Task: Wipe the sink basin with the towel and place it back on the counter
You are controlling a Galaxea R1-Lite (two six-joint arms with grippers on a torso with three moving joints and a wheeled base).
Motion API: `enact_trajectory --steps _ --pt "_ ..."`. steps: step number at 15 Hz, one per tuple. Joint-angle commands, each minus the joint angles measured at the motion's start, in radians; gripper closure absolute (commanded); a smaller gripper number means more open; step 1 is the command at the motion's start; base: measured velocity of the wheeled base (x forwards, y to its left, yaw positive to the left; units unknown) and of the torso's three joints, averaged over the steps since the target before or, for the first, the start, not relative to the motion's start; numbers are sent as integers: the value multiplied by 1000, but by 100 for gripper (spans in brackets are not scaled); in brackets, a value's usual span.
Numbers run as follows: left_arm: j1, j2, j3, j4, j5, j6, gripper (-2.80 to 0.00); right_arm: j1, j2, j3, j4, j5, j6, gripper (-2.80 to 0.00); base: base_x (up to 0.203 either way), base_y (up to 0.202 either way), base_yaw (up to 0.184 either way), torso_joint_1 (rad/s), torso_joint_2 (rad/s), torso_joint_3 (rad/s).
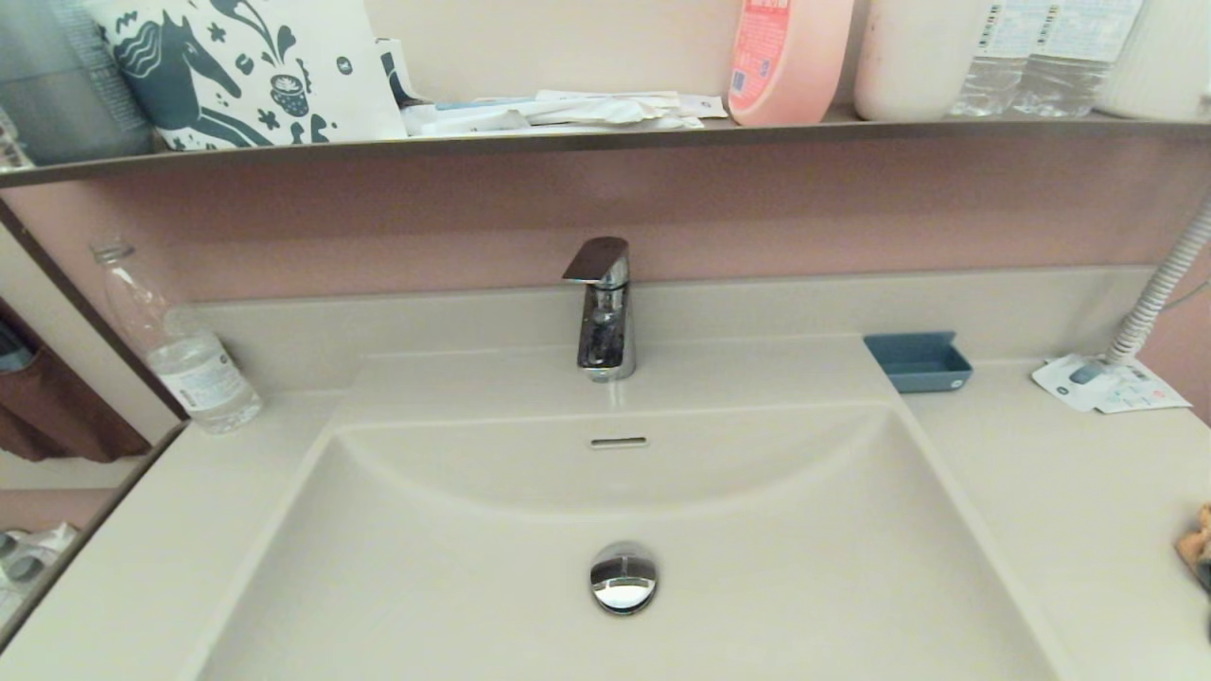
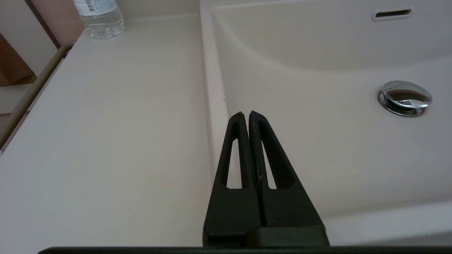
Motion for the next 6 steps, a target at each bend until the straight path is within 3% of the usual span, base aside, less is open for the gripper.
enact_trajectory --steps 1,6 --pt "1 1 0 0 -1 0 0 0 1 0 0 0 1 0 0 0 0 0 0 0" --pt "1 1 0 0 -1 0 0 0 1 0 0 0 1 0 0 0 0 0 0 0"
